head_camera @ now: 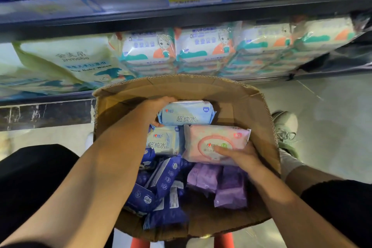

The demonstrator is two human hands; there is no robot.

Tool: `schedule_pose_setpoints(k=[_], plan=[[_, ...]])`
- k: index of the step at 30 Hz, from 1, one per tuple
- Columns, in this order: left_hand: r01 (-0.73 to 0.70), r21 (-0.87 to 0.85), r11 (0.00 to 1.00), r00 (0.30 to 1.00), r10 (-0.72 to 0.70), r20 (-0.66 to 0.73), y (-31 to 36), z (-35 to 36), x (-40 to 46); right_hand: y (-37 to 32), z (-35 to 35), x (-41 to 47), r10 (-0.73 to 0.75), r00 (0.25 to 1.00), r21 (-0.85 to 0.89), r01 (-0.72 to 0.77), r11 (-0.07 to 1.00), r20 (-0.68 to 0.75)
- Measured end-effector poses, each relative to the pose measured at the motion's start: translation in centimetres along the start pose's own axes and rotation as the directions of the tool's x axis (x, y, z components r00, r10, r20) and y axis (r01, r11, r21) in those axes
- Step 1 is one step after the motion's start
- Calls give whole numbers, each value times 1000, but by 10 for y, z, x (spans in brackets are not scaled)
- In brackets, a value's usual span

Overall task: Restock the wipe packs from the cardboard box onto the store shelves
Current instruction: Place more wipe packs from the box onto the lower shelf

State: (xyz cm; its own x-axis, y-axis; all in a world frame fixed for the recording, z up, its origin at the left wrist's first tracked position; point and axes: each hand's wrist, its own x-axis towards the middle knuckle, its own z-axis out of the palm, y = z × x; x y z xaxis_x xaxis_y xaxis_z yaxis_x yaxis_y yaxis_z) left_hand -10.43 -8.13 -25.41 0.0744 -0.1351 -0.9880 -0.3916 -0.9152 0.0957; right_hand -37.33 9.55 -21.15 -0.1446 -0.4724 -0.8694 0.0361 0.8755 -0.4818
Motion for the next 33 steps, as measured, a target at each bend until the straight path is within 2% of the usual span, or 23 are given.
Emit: schedule_pose_setpoints(k=[2,6,9,14,18,25,30,33], plan=[[13,-31,999,998,-12,60,1,5,-5,1,-1,4,3,1000,-10,-3,1000,-7],[-75,-95,993,987,88,137,1,17,-35,-3,-1,1,-3,999,-28,2,1000,-37],[-50,-168,985,975,85,204,-3,16,-43,-2,0,-3,-17,998,-37,15,999,-63],[-56,-83,995,970,74,232,4,16,-55,-3,5,-8,-25,994,-57,19,998,-108],[-80,-12,997,988,81,134,12,27,-57,-3,8,-7,-14,994,-74,6,997,-113],[-63,-138,988,991,78,104,6,33,-45,-12,4,-8,15,999,-140,-22,990,-48],[-185,-74,980,983,186,5,1,37,-69,-23,4,-26,52,995,-159,-39,987,80],[-345,20,938,927,344,-148,-6,31,-87,-25,9,-34,-1,996,-194,18,981,89]])
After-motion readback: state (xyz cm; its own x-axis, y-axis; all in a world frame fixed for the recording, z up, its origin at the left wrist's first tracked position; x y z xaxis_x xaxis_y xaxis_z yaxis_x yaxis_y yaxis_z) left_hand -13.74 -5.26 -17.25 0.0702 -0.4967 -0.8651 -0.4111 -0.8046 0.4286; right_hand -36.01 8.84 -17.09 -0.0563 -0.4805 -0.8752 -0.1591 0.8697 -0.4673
